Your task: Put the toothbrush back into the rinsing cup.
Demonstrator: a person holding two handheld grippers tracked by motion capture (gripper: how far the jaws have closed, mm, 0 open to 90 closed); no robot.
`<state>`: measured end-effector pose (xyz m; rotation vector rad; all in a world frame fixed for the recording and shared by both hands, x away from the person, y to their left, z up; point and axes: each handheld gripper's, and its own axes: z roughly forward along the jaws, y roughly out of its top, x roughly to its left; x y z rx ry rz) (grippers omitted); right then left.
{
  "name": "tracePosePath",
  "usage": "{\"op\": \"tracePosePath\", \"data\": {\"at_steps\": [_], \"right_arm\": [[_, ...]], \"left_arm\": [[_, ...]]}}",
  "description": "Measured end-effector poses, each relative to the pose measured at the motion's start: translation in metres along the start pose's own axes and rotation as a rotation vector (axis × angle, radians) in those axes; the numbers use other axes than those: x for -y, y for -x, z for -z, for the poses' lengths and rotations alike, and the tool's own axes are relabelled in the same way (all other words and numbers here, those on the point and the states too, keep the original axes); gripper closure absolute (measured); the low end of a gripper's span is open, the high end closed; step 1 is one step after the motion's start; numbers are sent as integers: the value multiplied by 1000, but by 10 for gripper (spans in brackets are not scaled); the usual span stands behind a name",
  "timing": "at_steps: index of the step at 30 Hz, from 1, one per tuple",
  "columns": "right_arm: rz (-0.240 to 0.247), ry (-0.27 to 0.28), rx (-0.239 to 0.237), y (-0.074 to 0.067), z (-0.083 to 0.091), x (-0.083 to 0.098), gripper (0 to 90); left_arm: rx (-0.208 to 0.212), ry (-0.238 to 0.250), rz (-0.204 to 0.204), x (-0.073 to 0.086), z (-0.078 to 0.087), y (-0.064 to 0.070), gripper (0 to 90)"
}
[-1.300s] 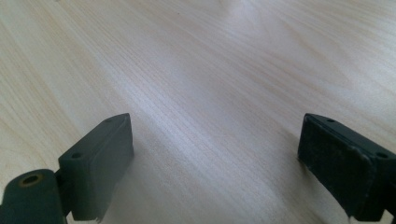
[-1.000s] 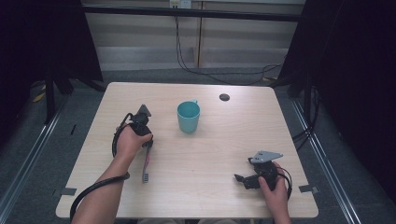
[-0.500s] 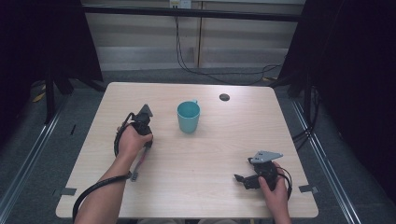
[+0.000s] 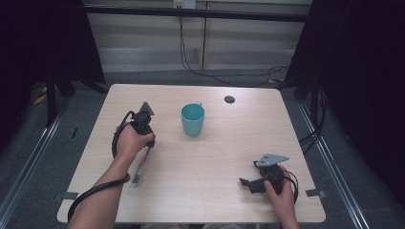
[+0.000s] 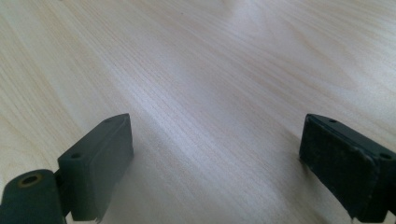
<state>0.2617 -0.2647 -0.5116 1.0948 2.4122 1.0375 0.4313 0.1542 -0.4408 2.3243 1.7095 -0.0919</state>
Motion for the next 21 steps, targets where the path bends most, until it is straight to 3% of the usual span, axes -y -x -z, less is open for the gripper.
{"op": "tracePosePath", "data": {"at_steps": [6, 21], "right_arm": [[-1, -1, -1, 0, 0, 0, 90], [11, 0, -11, 0, 0, 0, 91]], "left_arm": [[50, 27, -23, 1, 14, 6, 819], [109, 49, -112, 4, 30, 31, 819]]}}
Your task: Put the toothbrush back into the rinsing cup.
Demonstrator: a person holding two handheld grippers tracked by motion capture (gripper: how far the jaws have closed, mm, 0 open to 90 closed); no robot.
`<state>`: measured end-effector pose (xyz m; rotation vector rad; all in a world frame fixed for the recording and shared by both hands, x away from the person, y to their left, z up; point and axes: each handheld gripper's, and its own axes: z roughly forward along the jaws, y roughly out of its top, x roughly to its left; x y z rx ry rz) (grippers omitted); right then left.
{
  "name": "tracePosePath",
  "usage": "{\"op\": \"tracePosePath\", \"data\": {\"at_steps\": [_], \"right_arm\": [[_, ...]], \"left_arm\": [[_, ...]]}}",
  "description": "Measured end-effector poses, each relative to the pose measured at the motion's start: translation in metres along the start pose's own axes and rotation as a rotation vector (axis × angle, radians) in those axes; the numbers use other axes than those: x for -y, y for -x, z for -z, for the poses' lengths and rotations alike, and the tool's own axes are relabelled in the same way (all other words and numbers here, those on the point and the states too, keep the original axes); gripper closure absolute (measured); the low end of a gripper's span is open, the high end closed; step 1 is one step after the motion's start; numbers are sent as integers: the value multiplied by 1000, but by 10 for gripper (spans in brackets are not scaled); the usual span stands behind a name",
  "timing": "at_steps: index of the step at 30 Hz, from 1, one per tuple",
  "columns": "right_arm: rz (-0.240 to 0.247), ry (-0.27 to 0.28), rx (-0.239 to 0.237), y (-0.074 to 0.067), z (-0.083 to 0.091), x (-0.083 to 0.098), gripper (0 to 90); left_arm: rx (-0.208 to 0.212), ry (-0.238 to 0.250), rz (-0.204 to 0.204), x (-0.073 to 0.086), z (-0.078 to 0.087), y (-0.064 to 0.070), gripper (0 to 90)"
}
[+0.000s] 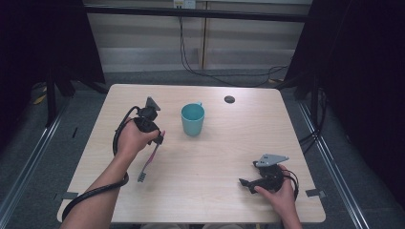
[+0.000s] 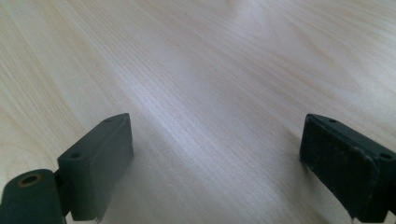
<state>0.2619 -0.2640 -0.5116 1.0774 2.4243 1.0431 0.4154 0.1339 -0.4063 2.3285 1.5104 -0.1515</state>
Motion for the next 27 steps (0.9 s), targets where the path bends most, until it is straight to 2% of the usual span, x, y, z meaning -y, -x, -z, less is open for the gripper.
{"op": "tracePosePath", "data": {"at_steps": [7, 10, 11, 16, 20, 27], "right_arm": [[7, 7, -2, -2, 1, 0, 123], [13, 6, -2, -2, 1, -1, 139], [35, -3, 4, -4, 1, -3, 146], [62, 0, 4, -6, 4, -15, 164], [62, 12, -9, -8, 5, -24, 168], [112, -4, -30, -18, 0, -44, 192]], "left_arm": [[17, -3, -21, -1, 0, 8, 819], [20, 2, -19, -1, 1, 10, 819], [25, 6, -21, -1, 2, 11, 819], [40, 10, -31, 0, 4, 13, 818], [55, 14, -35, 0, 4, 16, 819], [79, 15, -59, -2, 2, 28, 818]]}}
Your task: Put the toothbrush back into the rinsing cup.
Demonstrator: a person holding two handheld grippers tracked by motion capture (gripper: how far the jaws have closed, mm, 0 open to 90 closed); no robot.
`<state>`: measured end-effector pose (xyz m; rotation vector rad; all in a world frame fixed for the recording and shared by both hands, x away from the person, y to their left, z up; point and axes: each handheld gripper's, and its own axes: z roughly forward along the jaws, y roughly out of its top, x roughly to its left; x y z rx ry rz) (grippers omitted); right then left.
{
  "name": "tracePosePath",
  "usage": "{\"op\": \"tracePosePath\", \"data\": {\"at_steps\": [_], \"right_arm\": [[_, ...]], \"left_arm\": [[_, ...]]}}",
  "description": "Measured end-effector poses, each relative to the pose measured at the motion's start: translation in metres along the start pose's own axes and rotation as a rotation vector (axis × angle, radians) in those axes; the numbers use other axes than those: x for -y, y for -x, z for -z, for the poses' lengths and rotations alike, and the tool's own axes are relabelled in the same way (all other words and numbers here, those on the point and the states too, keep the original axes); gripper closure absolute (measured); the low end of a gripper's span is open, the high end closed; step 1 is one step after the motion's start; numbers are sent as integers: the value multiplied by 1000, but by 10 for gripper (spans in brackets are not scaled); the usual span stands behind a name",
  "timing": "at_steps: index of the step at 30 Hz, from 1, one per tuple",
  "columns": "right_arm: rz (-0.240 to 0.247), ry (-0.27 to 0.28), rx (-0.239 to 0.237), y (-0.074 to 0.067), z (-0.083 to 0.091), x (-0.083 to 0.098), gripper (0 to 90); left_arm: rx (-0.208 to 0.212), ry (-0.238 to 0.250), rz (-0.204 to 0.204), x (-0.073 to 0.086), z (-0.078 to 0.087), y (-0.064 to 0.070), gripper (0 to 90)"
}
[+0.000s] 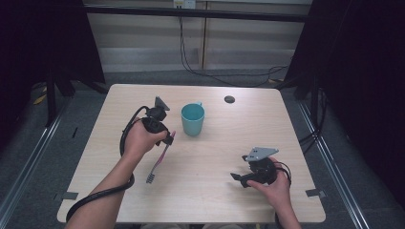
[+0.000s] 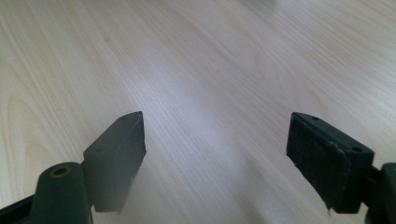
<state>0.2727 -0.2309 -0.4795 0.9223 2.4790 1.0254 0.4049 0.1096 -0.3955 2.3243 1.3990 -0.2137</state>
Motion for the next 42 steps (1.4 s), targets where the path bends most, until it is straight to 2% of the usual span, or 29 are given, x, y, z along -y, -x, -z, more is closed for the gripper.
{"op": "tracePosePath", "data": {"at_steps": [10, 16, 22, 29, 33, 35, 42], "right_arm": [[28, -15, -20, -7, -7, -14, 205], [53, 14, -55, -14, -12, -26, 205], [68, 40, -69, -21, -17, -39, 218], [84, 44, -89, -26, -22, -50, 219], [85, 55, -88, -27, -23, -53, 219], [80, 70, -113, -28, -24, -56, 226], [75, 67, -129, -34, -27, -61, 226]], "left_arm": [[8, 2, -23, -4, -4, 14, 819], [29, -2, -21, -7, -6, 21, 818], [40, 1, -40, -9, -7, 31, 818], [51, 3, -44, -10, -10, 37, 818], [54, -2, -48, -13, -14, 42, 818], [63, 2, -49, -16, -14, 46, 818], [75, 8, -56, -18, -19, 55, 818]]}}
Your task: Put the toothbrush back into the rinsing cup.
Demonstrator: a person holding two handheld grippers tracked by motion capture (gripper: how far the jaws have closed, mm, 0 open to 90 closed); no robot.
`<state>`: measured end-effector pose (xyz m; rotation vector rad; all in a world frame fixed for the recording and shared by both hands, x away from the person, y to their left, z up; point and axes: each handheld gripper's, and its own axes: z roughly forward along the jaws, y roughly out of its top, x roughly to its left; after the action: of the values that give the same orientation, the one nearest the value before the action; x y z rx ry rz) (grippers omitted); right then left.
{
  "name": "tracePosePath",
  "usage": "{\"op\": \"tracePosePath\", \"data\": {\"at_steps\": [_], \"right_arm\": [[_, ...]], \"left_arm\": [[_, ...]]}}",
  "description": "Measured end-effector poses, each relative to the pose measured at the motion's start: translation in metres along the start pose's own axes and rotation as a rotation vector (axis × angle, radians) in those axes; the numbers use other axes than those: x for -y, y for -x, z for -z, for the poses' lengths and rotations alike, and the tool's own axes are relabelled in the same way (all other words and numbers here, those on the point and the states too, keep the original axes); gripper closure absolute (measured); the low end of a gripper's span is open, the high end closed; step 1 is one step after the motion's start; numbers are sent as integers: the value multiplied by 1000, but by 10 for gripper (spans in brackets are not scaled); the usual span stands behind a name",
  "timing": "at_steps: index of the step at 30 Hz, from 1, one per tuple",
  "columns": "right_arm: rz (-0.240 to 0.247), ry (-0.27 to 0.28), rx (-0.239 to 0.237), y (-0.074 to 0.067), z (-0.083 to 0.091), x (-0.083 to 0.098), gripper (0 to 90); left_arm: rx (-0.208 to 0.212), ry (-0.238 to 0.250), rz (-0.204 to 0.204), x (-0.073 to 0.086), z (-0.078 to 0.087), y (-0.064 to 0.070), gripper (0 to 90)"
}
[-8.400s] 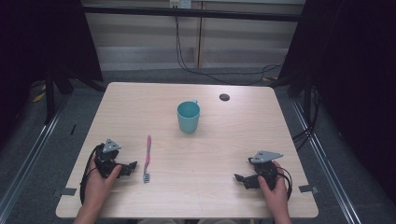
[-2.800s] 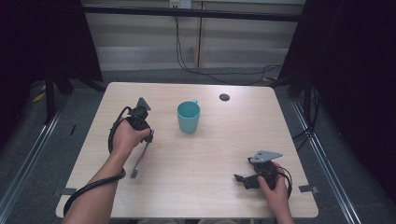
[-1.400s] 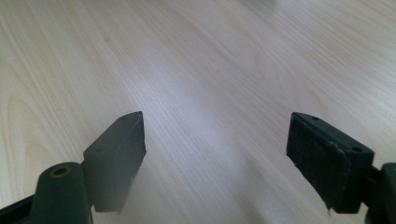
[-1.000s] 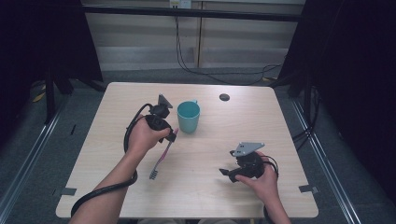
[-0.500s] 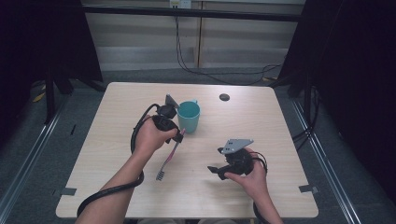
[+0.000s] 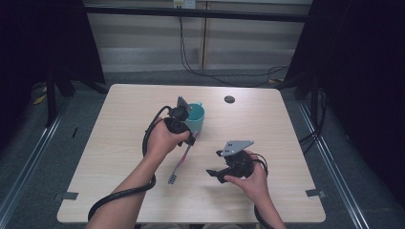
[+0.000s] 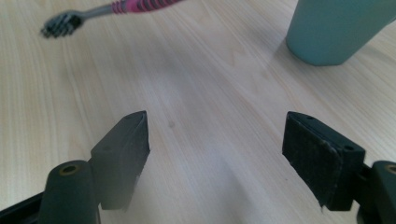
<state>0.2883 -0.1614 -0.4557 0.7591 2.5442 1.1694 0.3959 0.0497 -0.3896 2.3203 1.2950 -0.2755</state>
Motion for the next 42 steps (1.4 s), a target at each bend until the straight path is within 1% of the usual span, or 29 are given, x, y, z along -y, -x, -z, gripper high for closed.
{"op": "tracePosePath", "data": {"at_steps": [5, 6, 7, 8, 11, 12, 14, 18, 19, 22, 23, 24, 25, 27, 28, 30, 33, 36, 39, 42], "right_arm": [[-2, 10, -11, -3, -2, -3, 238], [-12, 16, -23, -4, -3, -5, 251], [-12, 16, -23, -4, -3, -5, 251], [-19, 19, -31, -6, -4, -6, 265], [-24, 10, -36, -7, -5, -8, 267], [-33, 10, -41, -7, -6, -9, 267], [-46, 12, -56, -7, -8, -11, 271], [-55, 14, -63, -8, -8, -14, 286], [-63, 19, -66, -8, -9, -14, 293], [-110, 30, -85, -6, -10, -14, 300], [-110, 30, -85, -6, -10, -14, 300], [-135, 36, -94, -5, -10, -12, 310], [-146, 43, -99, -4, -10, -12, 318], [-154, 44, -105, -4, -10, -11, 328], [-169, 45, -114, -3, -10, -11, 330], [-179, 48, -124, -3, -10, -11, 334], [-185, 45, -128, -3, -10, -12, 353], [-196, 48, -133, -3, -10, -12, 366], [-229, 68, -153, -2, -10, -11, 370], [-276, 102, -161, 1, -9, -10, 370]], "left_arm": [[5, 19, 5, -1, -4, 3, 818], [10, 20, 2, -1, -5, 4, 818], [10, 20, 2, -1, -5, 4, 818], [16, 24, 7, -1, -6, 5, 818], [20, 30, 6, -1, -7, 5, 818], [18, 25, 6, -2, -7, 5, 818], [23, 33, 9, -2, -8, 8, 818], [29, 45, 2, -2, -9, 10, 818], [31, 47, -1, -2, -9, 9, 818], [39, 52, 3, -2, -10, 10, 818], [39, 52, 3, -2, -10, 10, 818], [44, 57, 8, -2, -10, 11, 818], [47, 57, 4, -2, -10, 11, 818], [50, 61, 7, -2, -10, 12, 818], [52, 69, 7, -3, -10, 14, 818], [53, 69, -2, -4, -10, 14, 818], [57, 85, 2, -4, -10, 17, 818], [58, 91, 4, -4, -10, 18, 818], [56, 98, 8, -4, -12, 18, 818], [62, 95, 5, -4, -12, 17, 818]]}}
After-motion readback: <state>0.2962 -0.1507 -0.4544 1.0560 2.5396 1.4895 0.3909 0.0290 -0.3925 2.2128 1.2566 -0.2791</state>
